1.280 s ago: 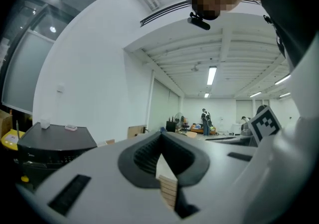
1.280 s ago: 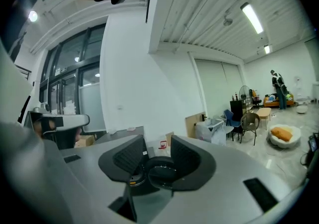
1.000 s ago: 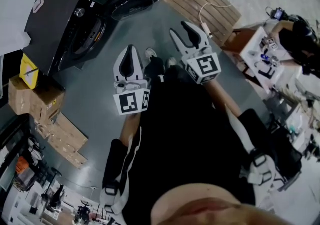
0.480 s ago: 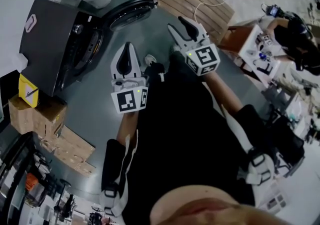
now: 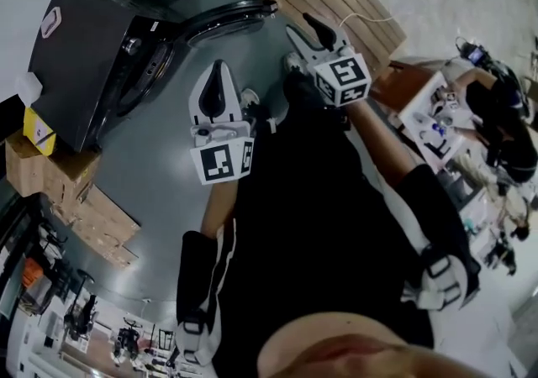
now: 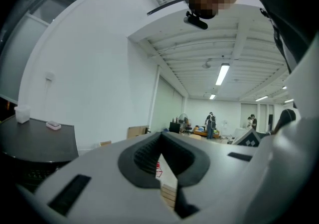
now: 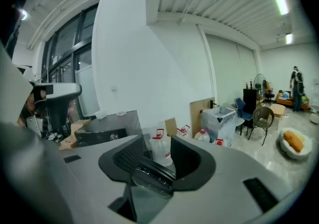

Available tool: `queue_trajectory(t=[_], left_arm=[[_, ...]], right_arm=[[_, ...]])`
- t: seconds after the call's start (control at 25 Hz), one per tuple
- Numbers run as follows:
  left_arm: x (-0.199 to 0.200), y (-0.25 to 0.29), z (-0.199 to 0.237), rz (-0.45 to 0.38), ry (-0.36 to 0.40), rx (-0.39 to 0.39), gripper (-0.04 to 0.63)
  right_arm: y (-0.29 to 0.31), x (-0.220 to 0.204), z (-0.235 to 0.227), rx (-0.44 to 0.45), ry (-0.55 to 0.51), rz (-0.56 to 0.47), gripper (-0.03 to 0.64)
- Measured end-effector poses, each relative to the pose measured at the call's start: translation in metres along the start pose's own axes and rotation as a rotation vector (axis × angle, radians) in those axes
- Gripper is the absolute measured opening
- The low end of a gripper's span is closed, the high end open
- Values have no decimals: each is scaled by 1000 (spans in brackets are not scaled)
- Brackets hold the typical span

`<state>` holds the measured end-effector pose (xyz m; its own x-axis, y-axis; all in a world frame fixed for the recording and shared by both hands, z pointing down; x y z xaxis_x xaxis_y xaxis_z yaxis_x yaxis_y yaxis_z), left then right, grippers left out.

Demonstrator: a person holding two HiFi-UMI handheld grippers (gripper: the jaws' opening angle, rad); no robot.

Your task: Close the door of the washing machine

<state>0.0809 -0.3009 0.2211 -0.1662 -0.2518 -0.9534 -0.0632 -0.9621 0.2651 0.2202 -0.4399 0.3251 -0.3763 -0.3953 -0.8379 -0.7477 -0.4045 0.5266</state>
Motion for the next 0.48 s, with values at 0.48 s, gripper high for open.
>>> queue_trajectory(t=[0.48], left_arm=[[-29, 124, -39, 63, -23, 151, 5]], right_arm=[[119, -59, -112, 250, -155, 276, 167]])
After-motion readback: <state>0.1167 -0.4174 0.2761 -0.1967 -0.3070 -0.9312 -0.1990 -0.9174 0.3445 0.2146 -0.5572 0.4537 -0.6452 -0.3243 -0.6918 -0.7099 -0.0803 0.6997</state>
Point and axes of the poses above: the fingertips, and each gripper's own axes: y forward along the fingers, z to its left, x out of its top, the point moved 3 cm from there along -y, backward along the fingers, and after that the axes turned 8 degrees about z, right-handed, at the moved point
